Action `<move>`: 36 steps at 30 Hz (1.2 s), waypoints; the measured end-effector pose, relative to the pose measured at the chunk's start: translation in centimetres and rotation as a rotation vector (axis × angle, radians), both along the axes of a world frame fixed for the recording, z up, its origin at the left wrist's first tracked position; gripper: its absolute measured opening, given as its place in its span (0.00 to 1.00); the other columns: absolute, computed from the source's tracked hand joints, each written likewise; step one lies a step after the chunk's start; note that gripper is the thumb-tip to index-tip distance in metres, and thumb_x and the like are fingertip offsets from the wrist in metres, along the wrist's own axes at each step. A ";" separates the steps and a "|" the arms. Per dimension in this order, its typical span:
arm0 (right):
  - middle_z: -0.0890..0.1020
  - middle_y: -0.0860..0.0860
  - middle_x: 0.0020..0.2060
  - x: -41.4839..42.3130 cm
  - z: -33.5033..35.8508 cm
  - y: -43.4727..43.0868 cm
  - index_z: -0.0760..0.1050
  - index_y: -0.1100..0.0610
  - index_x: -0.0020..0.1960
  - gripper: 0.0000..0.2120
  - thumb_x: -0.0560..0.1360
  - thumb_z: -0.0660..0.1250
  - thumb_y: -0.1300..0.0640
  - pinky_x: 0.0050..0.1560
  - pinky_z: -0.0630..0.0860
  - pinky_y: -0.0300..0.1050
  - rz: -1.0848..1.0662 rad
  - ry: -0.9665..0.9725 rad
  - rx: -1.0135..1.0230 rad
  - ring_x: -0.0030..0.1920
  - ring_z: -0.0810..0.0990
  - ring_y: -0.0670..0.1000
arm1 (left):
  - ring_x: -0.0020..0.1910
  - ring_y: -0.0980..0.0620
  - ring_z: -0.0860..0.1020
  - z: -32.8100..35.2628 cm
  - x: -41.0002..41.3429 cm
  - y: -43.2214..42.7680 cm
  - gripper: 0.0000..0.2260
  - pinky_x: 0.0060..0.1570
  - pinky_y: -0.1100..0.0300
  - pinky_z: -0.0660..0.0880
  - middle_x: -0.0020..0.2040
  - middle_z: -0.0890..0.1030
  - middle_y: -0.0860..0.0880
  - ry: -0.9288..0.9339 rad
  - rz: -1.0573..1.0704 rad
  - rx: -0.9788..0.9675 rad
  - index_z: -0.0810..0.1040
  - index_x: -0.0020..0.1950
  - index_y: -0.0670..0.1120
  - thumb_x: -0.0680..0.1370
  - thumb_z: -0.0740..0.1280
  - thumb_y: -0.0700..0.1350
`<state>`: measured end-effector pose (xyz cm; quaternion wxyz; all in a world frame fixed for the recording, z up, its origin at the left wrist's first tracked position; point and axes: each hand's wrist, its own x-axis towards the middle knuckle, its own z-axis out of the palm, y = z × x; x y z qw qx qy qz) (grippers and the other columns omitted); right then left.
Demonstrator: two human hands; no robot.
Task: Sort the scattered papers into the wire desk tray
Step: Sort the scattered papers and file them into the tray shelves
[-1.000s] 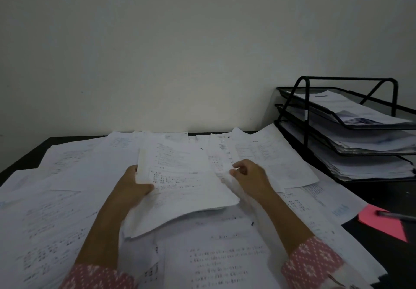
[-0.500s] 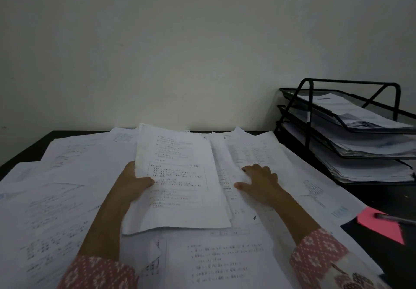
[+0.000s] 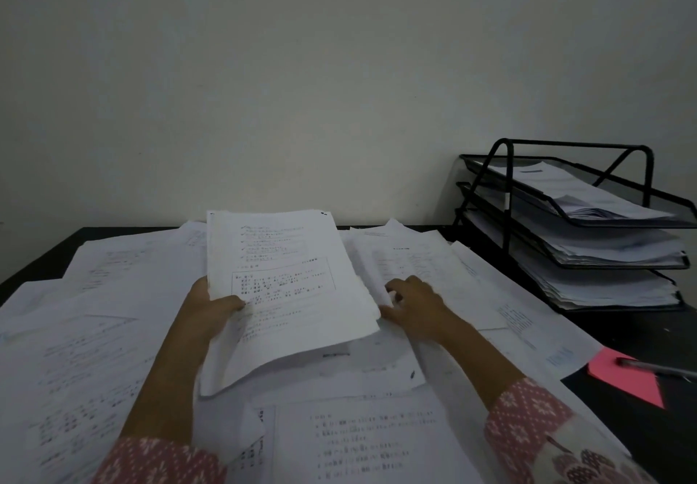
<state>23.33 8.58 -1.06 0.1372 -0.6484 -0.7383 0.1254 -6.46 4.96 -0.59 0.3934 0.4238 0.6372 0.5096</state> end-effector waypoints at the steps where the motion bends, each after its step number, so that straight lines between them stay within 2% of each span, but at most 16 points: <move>1: 0.74 0.53 0.54 -0.6 -0.4 0.1 0.72 0.53 0.57 0.19 0.73 0.67 0.42 0.56 0.71 0.48 0.000 0.050 0.035 0.55 0.73 0.55 | 0.61 0.40 0.73 0.0 0.0 0.0 0.26 0.57 0.54 0.69 0.64 0.74 0.39 -0.002 0.002 -0.001 0.66 0.70 0.37 0.73 0.68 0.31; 3: 0.73 0.49 0.41 -1.7 -0.7 0.4 0.71 0.54 0.43 0.11 0.73 0.69 0.48 0.43 0.71 0.44 -0.021 0.126 0.094 0.45 0.74 0.52 | 0.62 0.40 0.73 -0.2 -0.1 0.1 0.27 0.58 0.54 0.69 0.64 0.74 0.39 -0.004 0.009 -0.002 0.66 0.70 0.38 0.73 0.69 0.32; 5: 0.68 0.47 0.32 -2.2 -0.3 0.9 0.65 0.55 0.34 0.15 0.74 0.67 0.53 0.35 0.64 0.41 -0.038 0.216 0.054 0.37 0.70 0.49 | 0.60 0.41 0.73 -0.3 -0.3 0.2 0.27 0.58 0.53 0.69 0.65 0.74 0.39 0.000 0.015 -0.003 0.66 0.71 0.38 0.73 0.69 0.33; 7: 0.67 0.49 0.31 -2.0 1.0 1.6 0.64 0.56 0.33 0.15 0.75 0.66 0.57 0.33 0.63 0.39 -0.089 0.415 -0.056 0.33 0.67 0.48 | 0.56 0.44 0.73 -0.4 -0.1 0.3 0.26 0.56 0.55 0.69 0.64 0.74 0.40 -0.002 0.015 0.006 0.66 0.70 0.38 0.74 0.69 0.33; 10: 0.74 0.52 0.35 0.6 3.3 2.5 0.71 0.60 0.42 0.06 0.75 0.67 0.60 0.30 0.69 0.37 -0.202 0.635 -0.147 0.33 0.73 0.48 | 0.53 0.48 0.72 -0.7 0.6 0.7 0.26 0.55 0.56 0.68 0.64 0.74 0.41 0.000 0.005 0.016 0.65 0.70 0.39 0.74 0.68 0.33; 12: 0.74 0.53 0.34 3.1 3.5 3.4 0.71 0.61 0.40 0.08 0.75 0.67 0.61 0.28 0.70 0.38 -0.274 0.588 -0.118 0.33 0.74 0.49 | 0.54 0.48 0.71 -0.8 1.0 0.9 0.26 0.56 0.56 0.68 0.64 0.73 0.41 0.005 0.000 0.020 0.64 0.71 0.39 0.74 0.68 0.33; 14: 0.74 0.54 0.33 5.5 3.0 4.2 0.70 0.60 0.35 0.11 0.75 0.68 0.61 0.30 0.69 0.39 -0.337 0.429 -0.081 0.34 0.74 0.52 | 0.54 0.48 0.71 -1.0 1.3 1.1 0.26 0.56 0.55 0.68 0.65 0.73 0.41 0.002 -0.004 0.015 0.64 0.71 0.40 0.75 0.67 0.33; 16: 0.76 0.55 0.41 7.1 2.4 4.8 0.73 0.60 0.44 0.07 0.75 0.67 0.57 0.38 0.71 0.40 -0.394 0.204 -0.086 0.42 0.76 0.54 | 0.55 0.46 0.72 -1.1 1.4 1.4 0.26 0.57 0.54 0.68 0.65 0.73 0.40 0.001 -0.002 0.006 0.64 0.71 0.40 0.75 0.67 0.33; 18: 0.76 0.56 0.55 8.1 1.5 5.1 0.72 0.61 0.58 0.18 0.75 0.65 0.50 0.53 0.71 0.44 -0.460 -0.008 -0.136 0.55 0.75 0.56 | 0.59 0.43 0.72 -1.2 1.4 1.6 0.26 0.57 0.53 0.68 0.65 0.73 0.40 0.012 0.007 0.001 0.64 0.71 0.40 0.75 0.67 0.33; 19: 0.74 0.58 0.59 8.4 1.3 5.1 0.69 0.61 0.62 0.25 0.74 0.66 0.45 0.58 0.69 0.47 -0.485 -0.054 -0.150 0.60 0.73 0.58 | 0.60 0.42 0.72 -1.3 1.3 1.7 0.26 0.57 0.53 0.69 0.65 0.73 0.40 0.018 0.014 0.001 0.64 0.71 0.40 0.75 0.67 0.33; 20: 0.72 0.59 0.62 8.5 1.0 5.0 0.66 0.61 0.65 0.32 0.71 0.68 0.41 0.61 0.68 0.48 -0.505 -0.055 -0.143 0.63 0.70 0.59 | 0.61 0.41 0.72 -1.3 1.3 1.7 0.26 0.58 0.52 0.69 0.65 0.73 0.40 0.019 0.021 0.001 0.64 0.71 0.40 0.75 0.67 0.34; 22: 0.72 0.59 0.62 8.4 0.7 5.1 0.64 0.63 0.66 0.40 0.65 0.75 0.40 0.58 0.71 0.48 -0.526 0.025 -0.110 0.62 0.71 0.59 | 0.61 0.41 0.72 -1.3 1.2 1.8 0.25 0.57 0.52 0.69 0.65 0.73 0.40 0.019 0.033 0.000 0.65 0.71 0.40 0.74 0.67 0.34; 24: 0.75 0.58 0.56 8.1 0.7 5.2 0.66 0.65 0.63 0.37 0.64 0.78 0.47 0.48 0.73 0.44 -0.502 0.104 -0.089 0.56 0.76 0.56 | 0.59 0.42 0.73 -1.4 1.1 1.7 0.25 0.56 0.53 0.69 0.64 0.73 0.40 0.020 0.039 0.004 0.65 0.70 0.40 0.75 0.67 0.34; 26: 0.77 0.57 0.53 7.7 0.8 5.6 0.70 0.65 0.59 0.30 0.65 0.77 0.51 0.44 0.73 0.42 -0.471 0.123 -0.058 0.52 0.77 0.55 | 0.59 0.43 0.73 -1.5 1.1 1.7 0.25 0.56 0.54 0.68 0.64 0.74 0.40 0.020 0.044 0.007 0.65 0.70 0.40 0.75 0.67 0.33; 32: 0.76 0.57 0.56 6.5 0.4 6.4 0.69 0.63 0.60 0.29 0.67 0.76 0.49 0.48 0.74 0.45 -0.427 0.020 -0.054 0.56 0.76 0.56 | 0.61 0.42 0.72 -1.5 1.1 1.6 0.25 0.55 0.55 0.68 0.64 0.73 0.41 0.012 0.046 0.009 0.65 0.70 0.40 0.75 0.66 0.33; 36: 0.75 0.56 0.58 6.8 0.1 6.5 0.67 0.60 0.63 0.25 0.72 0.71 0.51 0.54 0.74 0.47 -0.386 -0.045 0.021 0.58 0.75 0.56 | 0.55 0.45 0.72 -1.6 0.8 1.6 0.24 0.54 0.55 0.69 0.63 0.74 0.41 0.002 0.044 0.005 0.65 0.70 0.40 0.75 0.66 0.33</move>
